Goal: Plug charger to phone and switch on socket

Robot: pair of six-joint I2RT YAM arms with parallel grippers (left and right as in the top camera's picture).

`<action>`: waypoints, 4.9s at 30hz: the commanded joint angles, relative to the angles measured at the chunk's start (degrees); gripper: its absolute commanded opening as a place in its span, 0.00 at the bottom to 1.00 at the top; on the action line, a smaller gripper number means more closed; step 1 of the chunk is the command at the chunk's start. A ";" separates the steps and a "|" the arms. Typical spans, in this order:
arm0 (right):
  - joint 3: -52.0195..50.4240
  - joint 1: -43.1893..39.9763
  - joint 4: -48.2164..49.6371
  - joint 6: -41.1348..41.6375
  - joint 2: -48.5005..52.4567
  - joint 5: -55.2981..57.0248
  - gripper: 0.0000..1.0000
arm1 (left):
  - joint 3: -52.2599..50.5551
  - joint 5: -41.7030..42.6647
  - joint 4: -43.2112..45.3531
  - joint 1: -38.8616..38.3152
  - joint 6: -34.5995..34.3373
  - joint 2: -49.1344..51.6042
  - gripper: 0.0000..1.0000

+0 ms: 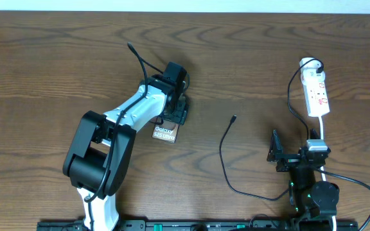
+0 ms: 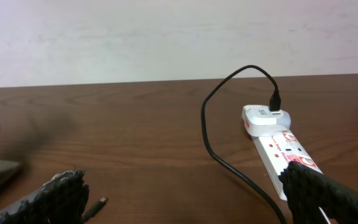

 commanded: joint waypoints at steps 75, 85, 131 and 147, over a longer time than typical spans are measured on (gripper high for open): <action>-0.11 0.85 -0.20 -0.46 -0.31 -0.33 0.99 | -7.10 4.11 -0.11 -0.02 -18.29 -10.23 0.48; -0.11 0.85 -0.20 -0.46 -0.31 -0.33 0.99 | -9.90 3.91 2.10 -0.02 -18.27 -10.21 0.48; -0.11 0.85 -0.20 -0.46 -0.31 -0.33 0.99 | -6.27 -3.78 -3.96 -0.02 -13.16 -9.86 0.98; -0.11 0.85 -0.20 -0.46 -0.31 -0.33 0.99 | -7.08 -3.06 -3.02 -0.17 -15.89 -7.89 0.98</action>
